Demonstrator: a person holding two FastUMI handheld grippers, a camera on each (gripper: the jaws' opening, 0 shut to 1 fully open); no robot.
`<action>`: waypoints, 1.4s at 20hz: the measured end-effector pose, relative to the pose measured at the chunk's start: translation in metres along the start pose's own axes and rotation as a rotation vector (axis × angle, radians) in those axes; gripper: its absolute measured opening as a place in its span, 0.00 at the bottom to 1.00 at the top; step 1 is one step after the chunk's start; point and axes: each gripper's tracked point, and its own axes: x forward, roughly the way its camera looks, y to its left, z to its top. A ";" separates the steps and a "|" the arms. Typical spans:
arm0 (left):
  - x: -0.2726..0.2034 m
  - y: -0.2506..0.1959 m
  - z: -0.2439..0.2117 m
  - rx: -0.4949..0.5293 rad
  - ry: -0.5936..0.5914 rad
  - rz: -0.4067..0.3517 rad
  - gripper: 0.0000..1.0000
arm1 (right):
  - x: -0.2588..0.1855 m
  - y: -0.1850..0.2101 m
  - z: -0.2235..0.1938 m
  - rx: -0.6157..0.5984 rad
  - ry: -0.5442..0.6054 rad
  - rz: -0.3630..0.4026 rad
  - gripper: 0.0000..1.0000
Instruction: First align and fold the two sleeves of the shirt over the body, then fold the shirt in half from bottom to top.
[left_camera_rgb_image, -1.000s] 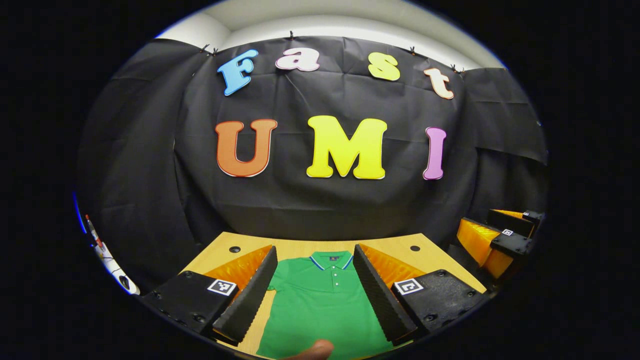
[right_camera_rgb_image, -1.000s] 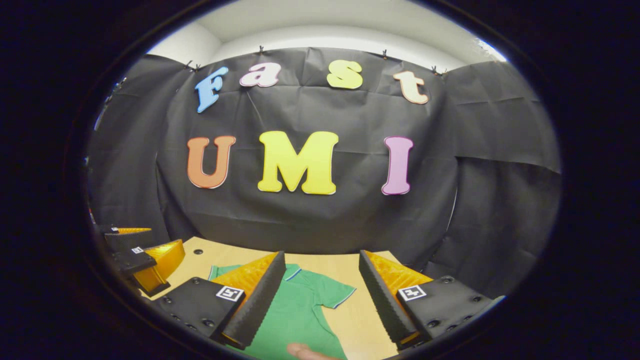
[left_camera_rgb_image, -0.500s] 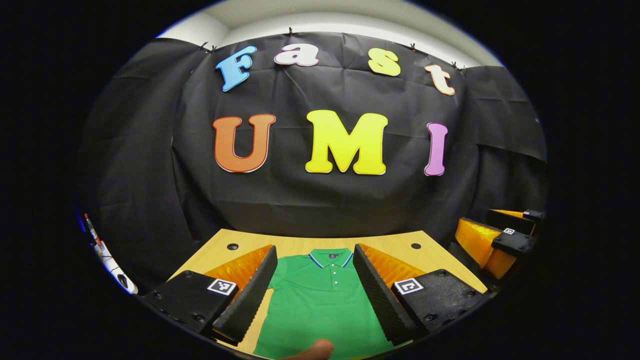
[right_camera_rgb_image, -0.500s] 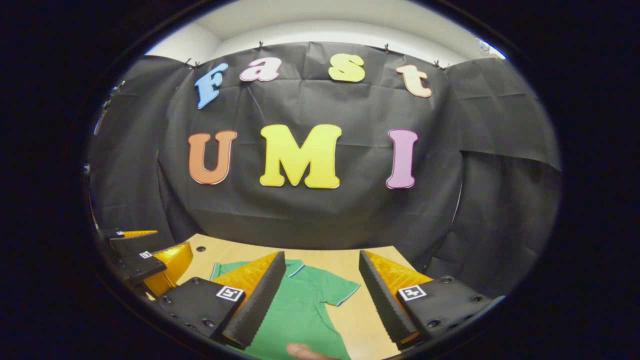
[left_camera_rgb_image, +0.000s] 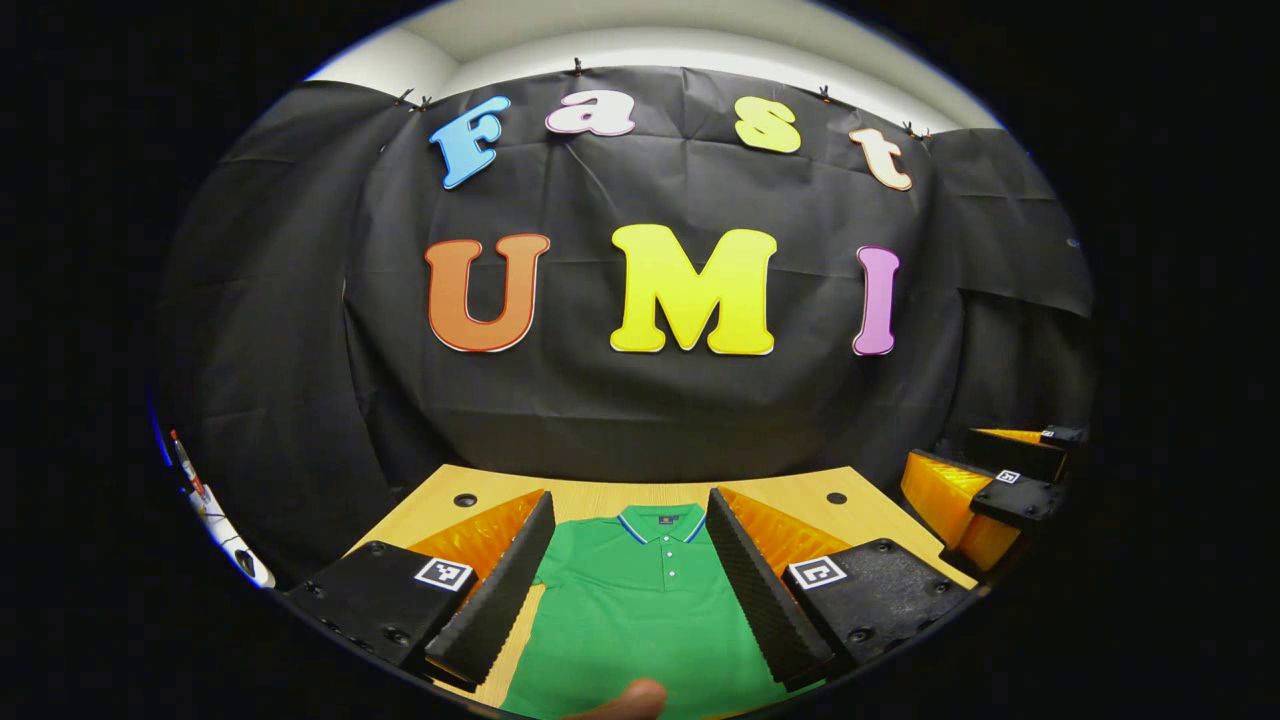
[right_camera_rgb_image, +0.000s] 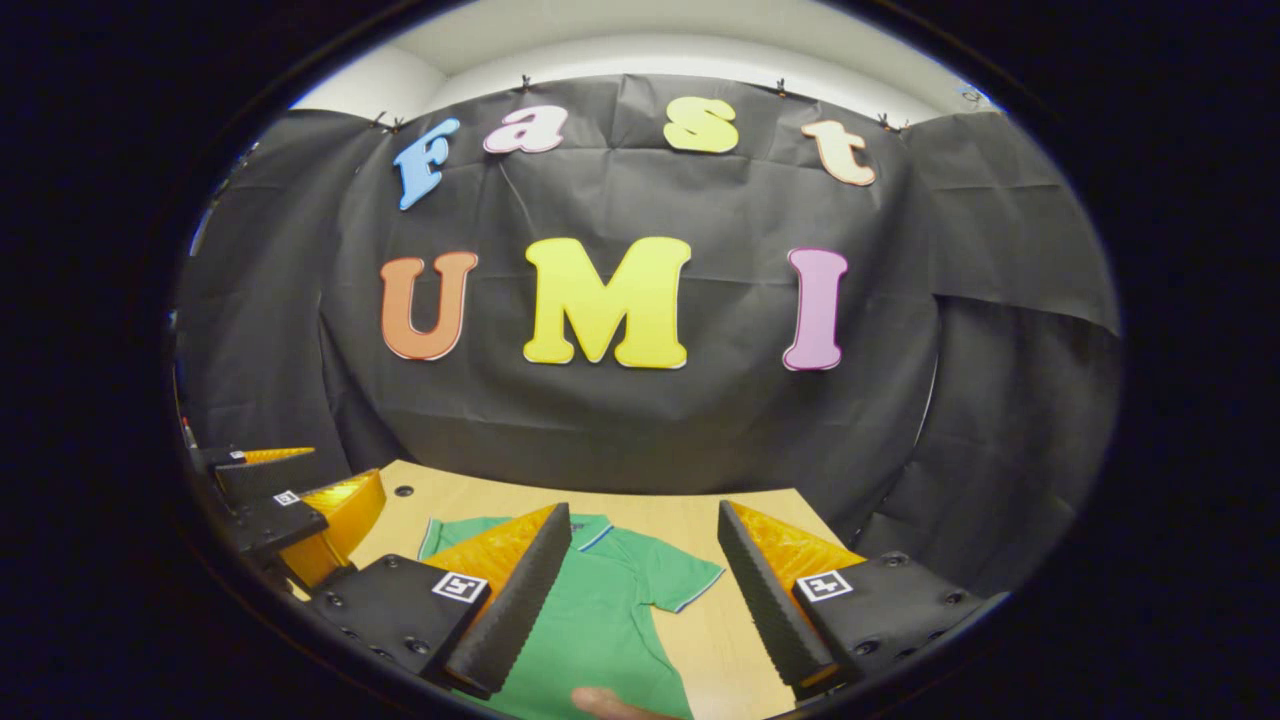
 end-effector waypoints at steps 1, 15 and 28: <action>0.001 0.000 -0.002 -0.002 0.004 0.006 0.99 | 0.008 -0.004 -0.008 0.018 0.024 0.002 0.95; 0.003 0.011 -0.021 0.031 0.052 0.232 0.99 | 0.215 -0.086 -0.212 0.230 0.541 -0.061 0.88; 0.015 0.062 -0.067 -0.007 0.148 0.200 0.99 | 0.285 -0.101 -0.289 0.369 0.822 -0.271 0.81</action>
